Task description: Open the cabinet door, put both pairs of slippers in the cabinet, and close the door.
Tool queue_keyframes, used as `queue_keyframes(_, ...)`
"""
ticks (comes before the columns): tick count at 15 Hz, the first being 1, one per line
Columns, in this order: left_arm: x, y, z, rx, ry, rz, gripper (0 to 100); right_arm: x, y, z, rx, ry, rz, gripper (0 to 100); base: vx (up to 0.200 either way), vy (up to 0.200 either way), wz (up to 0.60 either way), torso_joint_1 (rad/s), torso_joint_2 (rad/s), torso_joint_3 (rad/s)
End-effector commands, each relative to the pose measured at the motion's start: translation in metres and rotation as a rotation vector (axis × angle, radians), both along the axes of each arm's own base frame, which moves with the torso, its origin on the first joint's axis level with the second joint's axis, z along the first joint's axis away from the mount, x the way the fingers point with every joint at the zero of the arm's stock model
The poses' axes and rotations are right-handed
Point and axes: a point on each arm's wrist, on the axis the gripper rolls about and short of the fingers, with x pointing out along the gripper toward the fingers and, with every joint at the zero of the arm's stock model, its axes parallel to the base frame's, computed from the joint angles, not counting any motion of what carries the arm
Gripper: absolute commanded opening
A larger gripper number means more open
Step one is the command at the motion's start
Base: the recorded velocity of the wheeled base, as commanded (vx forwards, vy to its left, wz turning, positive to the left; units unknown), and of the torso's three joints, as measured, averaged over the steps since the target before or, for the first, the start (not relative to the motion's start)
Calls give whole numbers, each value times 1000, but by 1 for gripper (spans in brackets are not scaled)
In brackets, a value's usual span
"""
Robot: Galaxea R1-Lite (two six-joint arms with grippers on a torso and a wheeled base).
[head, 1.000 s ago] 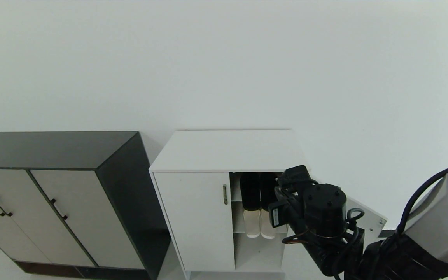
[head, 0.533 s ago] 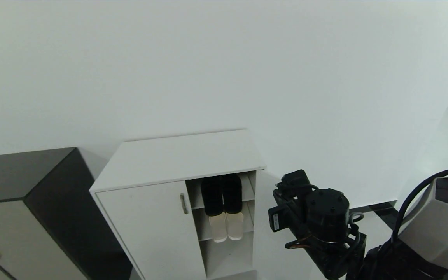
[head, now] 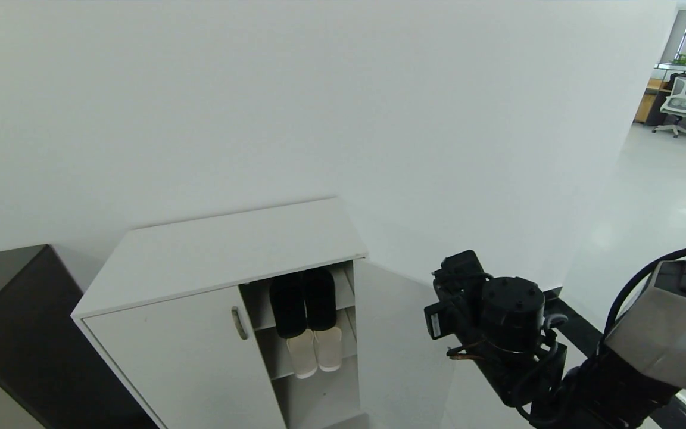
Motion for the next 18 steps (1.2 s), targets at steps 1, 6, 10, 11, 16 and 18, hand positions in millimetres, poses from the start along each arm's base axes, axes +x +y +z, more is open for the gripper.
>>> queue_keyframes(1, 0, 0, 0, 1, 1, 0, 0, -1, -5, 52, 112, 49, -28, 0, 0, 0, 0, 0, 0, 0)
queue_keyframes(6, 0, 0, 0, 1, -1, 0, 0, 42, -5, 88, 264, 135, -275, 0, 0, 0, 0, 0, 0, 0)
queue_keyframes(10, 0, 0, 0, -1, 1, 0, 0, 33, -15, 80, 163, 214, -218, 0, -100, 0, 0, 0, 2, 0)
queue_keyframes(11, 0, 0, 0, -1, 1, 0, 0, 33, -15, 80, 163, 214, -218, 0, -200, 0, 0, 22, 17, 2)
queue_keyframes(16, 0, 0, 0, 1, -1, 0, 0, 58, -19, 61, 173, 268, -163, 0, -40, 0, 0, 0, 1, 0)
queue_keyframes(18, 0, 0, 0, 3, -1, 0, 0, 75, -14, 47, 180, 261, -176, 0, 0, 0, 0, 0, 0, 0)
